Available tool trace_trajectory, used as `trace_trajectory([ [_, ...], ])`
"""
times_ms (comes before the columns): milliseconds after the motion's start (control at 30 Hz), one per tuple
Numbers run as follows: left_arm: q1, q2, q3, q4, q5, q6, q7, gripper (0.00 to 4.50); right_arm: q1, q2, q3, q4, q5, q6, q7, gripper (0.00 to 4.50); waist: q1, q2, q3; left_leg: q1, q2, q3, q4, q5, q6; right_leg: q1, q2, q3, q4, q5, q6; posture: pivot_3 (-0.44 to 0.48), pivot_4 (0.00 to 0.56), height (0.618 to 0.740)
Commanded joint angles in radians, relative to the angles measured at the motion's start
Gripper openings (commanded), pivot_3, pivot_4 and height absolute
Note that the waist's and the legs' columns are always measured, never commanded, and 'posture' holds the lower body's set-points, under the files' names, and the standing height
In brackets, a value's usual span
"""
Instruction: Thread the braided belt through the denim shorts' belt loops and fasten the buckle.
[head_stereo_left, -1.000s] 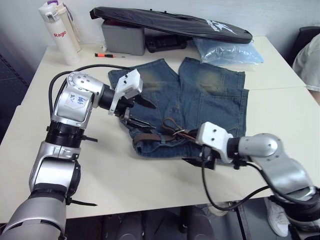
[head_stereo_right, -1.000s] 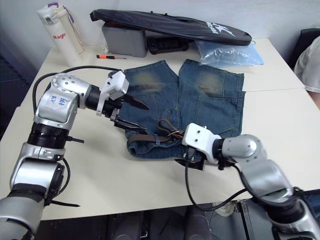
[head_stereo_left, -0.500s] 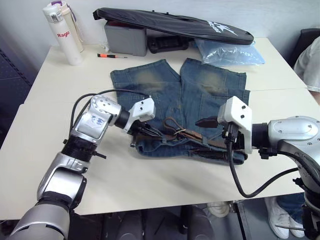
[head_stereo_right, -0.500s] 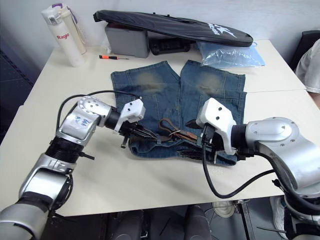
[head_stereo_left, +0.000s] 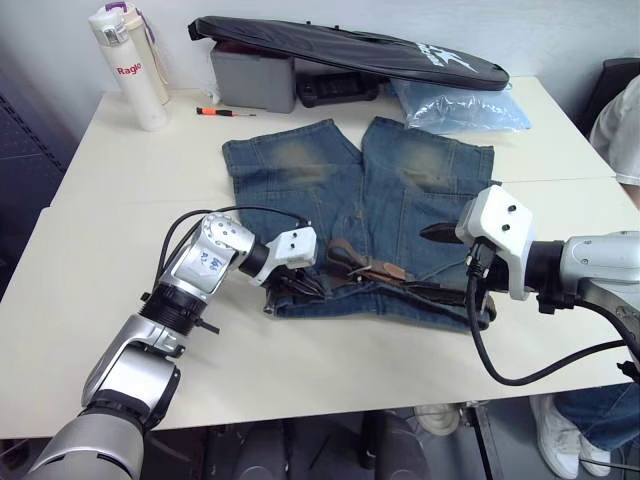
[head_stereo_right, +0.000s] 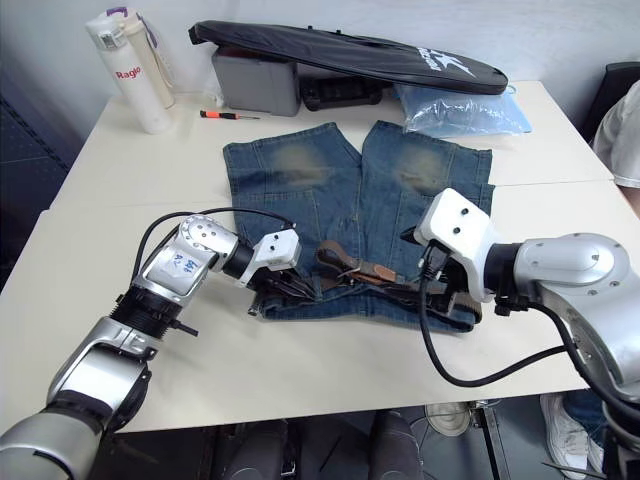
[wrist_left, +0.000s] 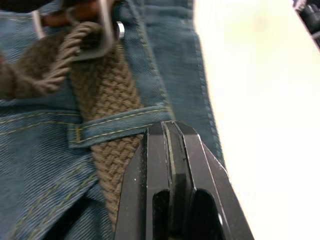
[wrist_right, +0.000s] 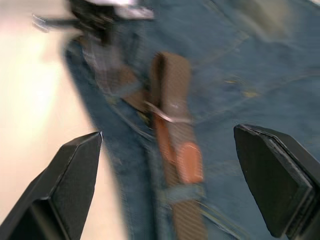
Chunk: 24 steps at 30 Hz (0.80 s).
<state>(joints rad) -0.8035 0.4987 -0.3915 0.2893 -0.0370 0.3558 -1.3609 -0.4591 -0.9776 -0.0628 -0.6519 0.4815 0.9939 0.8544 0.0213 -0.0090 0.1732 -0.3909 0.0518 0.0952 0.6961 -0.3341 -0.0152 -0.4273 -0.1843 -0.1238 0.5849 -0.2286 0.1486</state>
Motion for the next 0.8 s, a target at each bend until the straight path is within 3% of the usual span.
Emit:
trace_trajectory([
  [33,0.05,0.014,-0.022,-0.048,0.006,0.028,0.0,0.09,-0.017,0.031,0.085,0.089,-0.082,-0.108,-0.036,4.5,-0.001,0.0,0.0,0.0,0.0,0.0,0.0,0.0,0.0,0.0,0.0,0.0,0.0,0.0,0.0,0.0,0.15,0.74],
  [267,0.057,0.021,-0.005,-0.079,0.004,0.053,0.029,0.09,-0.038,0.035,0.242,0.218,-0.23,-0.277,-0.015,4.5,-0.001,0.0,0.0,0.0,0.0,0.001,0.0,0.0,0.0,0.0,0.0,0.0,0.0,0.0,0.0,0.0,0.15,0.74],
  [700,0.035,0.029,0.027,-0.082,-0.014,0.049,0.041,0.09,-0.053,0.095,0.348,0.315,-0.384,-0.389,-0.078,4.5,-0.001,0.0,0.0,0.0,0.0,0.001,0.0,0.0,0.0,0.0,0.0,0.0,0.0,0.0,0.0,0.0,0.15,0.74],
  [767,0.036,0.029,0.027,-0.084,-0.014,0.047,0.042,0.0,-0.052,0.106,0.354,0.325,-0.404,-0.402,-0.08,3.74,-0.001,0.0,0.0,0.0,0.0,0.001,0.0,0.0,0.0,0.0,0.0,0.0,0.0,0.0,0.0,0.0,0.15,0.74],
  [800,0.036,0.028,0.027,-0.083,-0.015,0.046,0.043,0.0,-0.05,0.11,0.358,0.328,-0.416,-0.411,-0.078,3.11,-0.001,0.0,0.0,0.0,0.0,0.001,0.0,0.0,0.0,0.0,0.0,0.0,0.0,0.0,0.0,0.0,0.15,0.74],
])
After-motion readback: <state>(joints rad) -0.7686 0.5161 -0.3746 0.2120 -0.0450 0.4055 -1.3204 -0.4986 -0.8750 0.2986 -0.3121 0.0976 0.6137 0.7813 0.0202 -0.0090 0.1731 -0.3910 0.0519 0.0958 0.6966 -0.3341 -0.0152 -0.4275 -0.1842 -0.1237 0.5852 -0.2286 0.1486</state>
